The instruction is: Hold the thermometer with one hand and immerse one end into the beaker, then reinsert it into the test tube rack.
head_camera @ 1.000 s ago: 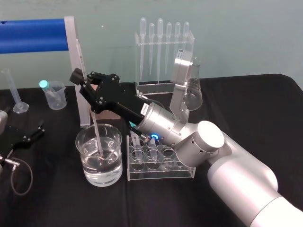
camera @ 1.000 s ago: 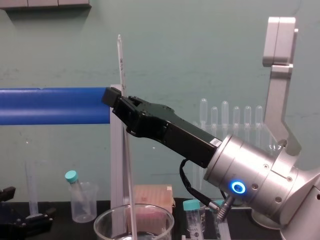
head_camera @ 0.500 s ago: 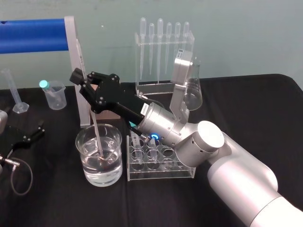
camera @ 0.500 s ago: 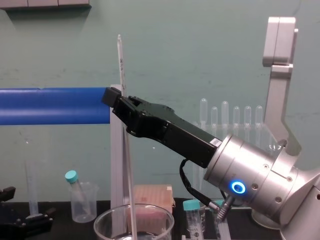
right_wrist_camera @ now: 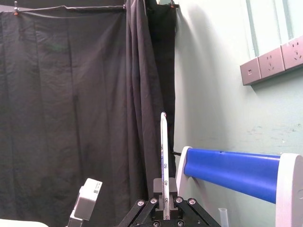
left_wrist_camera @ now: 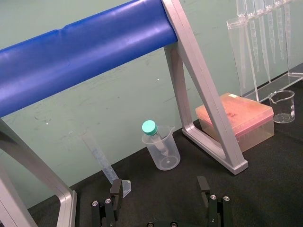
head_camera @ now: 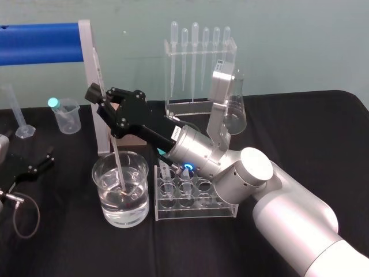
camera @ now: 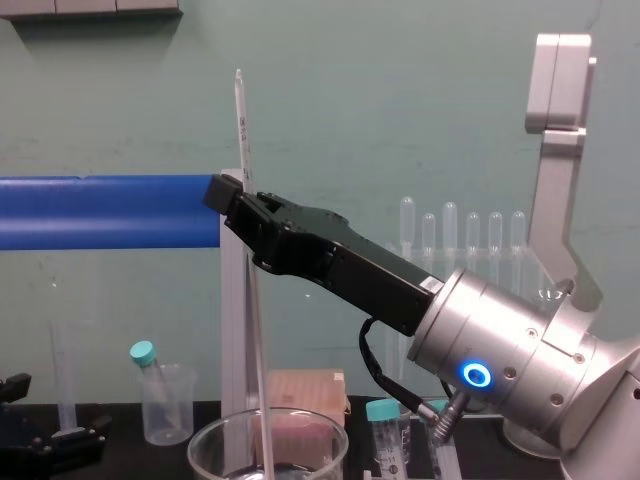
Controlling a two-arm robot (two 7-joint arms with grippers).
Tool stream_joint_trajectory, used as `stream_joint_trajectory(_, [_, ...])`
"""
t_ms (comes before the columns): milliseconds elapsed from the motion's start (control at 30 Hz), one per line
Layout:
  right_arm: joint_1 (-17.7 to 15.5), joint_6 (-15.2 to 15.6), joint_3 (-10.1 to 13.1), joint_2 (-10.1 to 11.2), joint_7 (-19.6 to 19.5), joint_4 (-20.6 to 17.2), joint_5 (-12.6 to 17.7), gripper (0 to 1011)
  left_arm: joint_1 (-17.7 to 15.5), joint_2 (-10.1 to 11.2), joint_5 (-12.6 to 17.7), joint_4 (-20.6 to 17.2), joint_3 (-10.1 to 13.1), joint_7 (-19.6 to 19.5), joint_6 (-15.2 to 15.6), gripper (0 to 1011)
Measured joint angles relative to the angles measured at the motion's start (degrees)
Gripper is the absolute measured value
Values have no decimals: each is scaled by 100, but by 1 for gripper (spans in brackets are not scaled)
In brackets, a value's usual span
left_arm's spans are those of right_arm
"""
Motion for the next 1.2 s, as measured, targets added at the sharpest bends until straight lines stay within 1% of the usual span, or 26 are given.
stream_joint_trajectory(567, [0,0,0,0,2,0,1,55,0,0,0,0,0,0,0,1008])
stream_joint_trajectory(667, [8,-11,0,-4,83,4,38,55,0,0,0,0,0,0,0,1008])
stream_joint_trajectory(800, [12,-122,29,-25,254,-15,156,56,0,0,0,0,0,0,0,1008])
stream_joint_trajectory(900, [2,-215,69,-21,355,-142,245,55,0,0,0,0,0,0,0,1008])
stream_joint_trajectory(933, [-7,-249,83,-5,364,-241,263,56,0,0,0,0,0,0,0,1008])
stream_joint_trajectory(1100, [-29,-338,137,85,353,-587,276,55,0,0,0,0,0,0,0,1008])
stream_joint_trajectory(1200, [-32,-407,209,131,350,-815,360,55,0,0,0,0,0,0,0,1008])
